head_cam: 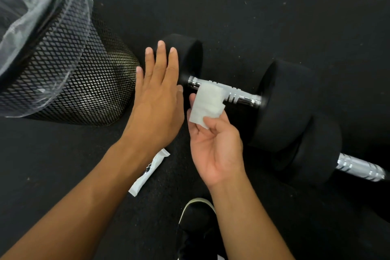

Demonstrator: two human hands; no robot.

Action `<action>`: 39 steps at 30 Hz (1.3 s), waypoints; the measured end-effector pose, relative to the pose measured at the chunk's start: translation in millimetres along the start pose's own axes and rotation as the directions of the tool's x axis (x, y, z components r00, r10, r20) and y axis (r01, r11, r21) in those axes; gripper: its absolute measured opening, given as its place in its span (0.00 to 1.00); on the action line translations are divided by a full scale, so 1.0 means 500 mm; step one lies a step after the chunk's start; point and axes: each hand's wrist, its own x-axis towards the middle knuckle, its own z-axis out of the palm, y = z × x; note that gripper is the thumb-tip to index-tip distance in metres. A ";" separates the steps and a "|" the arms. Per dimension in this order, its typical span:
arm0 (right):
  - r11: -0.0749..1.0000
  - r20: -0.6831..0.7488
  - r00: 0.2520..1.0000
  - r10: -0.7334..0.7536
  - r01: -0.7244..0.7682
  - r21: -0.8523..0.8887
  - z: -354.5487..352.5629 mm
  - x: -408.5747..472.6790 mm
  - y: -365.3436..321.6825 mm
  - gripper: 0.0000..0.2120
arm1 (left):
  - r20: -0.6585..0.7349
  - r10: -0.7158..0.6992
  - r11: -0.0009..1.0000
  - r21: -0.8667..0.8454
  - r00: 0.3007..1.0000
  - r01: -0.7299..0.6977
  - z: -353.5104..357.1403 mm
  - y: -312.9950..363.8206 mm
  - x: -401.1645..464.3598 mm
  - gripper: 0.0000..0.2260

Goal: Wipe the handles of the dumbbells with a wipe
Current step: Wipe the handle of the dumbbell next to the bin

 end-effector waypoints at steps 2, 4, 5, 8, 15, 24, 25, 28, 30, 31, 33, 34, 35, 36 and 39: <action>0.997 0.021 1.000 0.005 -0.003 -0.073 0.008 -0.021 -0.002 0.23 | -0.054 -0.042 0.990 -0.135 0.998 0.035 -0.008 0.024 -0.026 0.29; 0.987 0.002 1.000 0.015 -0.015 -0.159 0.019 -0.036 -0.006 0.18 | -0.179 -0.067 0.962 -0.274 0.982 0.016 -0.004 0.056 -0.073 0.28; 0.979 -0.012 1.000 0.018 -0.020 -0.201 0.025 -0.043 -0.006 0.15 | -0.235 -0.099 0.940 -0.340 0.967 0.013 0.004 0.066 -0.100 0.27; 0.958 -0.050 0.998 -0.041 0.025 -0.286 0.035 -0.058 0.000 0.12 | -0.170 -0.385 0.742 -0.642 0.907 0.194 0.035 0.078 -0.156 0.20; 0.841 -0.225 0.938 -0.264 0.110 -0.530 0.016 -0.084 0.028 0.07 | 0.656 -0.358 -0.308 -0.755 0.664 0.579 0.059 0.085 -0.172 0.17; 0.503 -0.165 0.857 -0.488 0.121 -0.856 -0.020 -0.101 0.004 0.11 | 0.639 -0.396 -0.355 -0.769 0.659 0.531 0.079 0.085 -0.116 0.04; 0.351 -0.049 0.813 -0.580 0.196 -0.916 -0.018 -0.108 -0.003 0.12 | 0.638 -0.425 -0.328 -0.769 0.642 0.548 0.087 0.083 -0.107 0.03; -0.125 0.396 0.585 -0.708 0.449 -0.885 0.000 -0.119 -0.041 0.10 | 0.655 -0.484 -0.320 -0.750 0.581 0.580 0.122 0.068 -0.082 0.08; -0.372 0.579 0.435 -0.689 0.473 -0.799 0.005 -0.107 -0.073 0.10 | 0.669 -0.485 -0.352 -0.738 0.563 0.575 0.143 0.063 -0.062 0.11; -0.450 0.628 0.398 -0.669 0.456 -0.768 0.004 -0.095 -0.088 0.11 | 0.675 -0.474 -0.370 -0.736 0.565 0.568 0.151 0.062 -0.052 0.12; -0.539 0.663 0.394 -0.637 0.387 -0.748 -0.006 -0.067 -0.114 0.14 | 0.687 -0.426 -0.402 -0.727 0.589 0.557 0.160 0.060 -0.036 0.13; -0.564 0.658 0.416 -0.627 0.340 -0.752 -0.013 -0.054 -0.122 0.16 | 0.692 -0.389 -0.414 -0.721 0.608 0.556 0.160 0.063 -0.029 0.13; -0.589 0.650 0.442 -0.618 0.288 -0.755 -0.019 -0.042 -0.129 0.17 | 0.697 -0.350 -0.428 -0.713 0.625 0.556 0.158 0.069 -0.023 0.14; -0.621 0.651 0.458 -0.605 0.241 -0.746 -0.024 -0.033 -0.134 0.19 | 0.700 -0.309 -0.444 -0.705 0.644 0.553 0.153 0.076 -0.017 0.14; -0.696 0.683 0.459 -0.568 0.174 -0.696 -0.034 -0.020 -0.136 0.21 | 0.685 -0.222 -0.483 -0.695 0.693 0.533 0.153 0.085 -0.008 0.16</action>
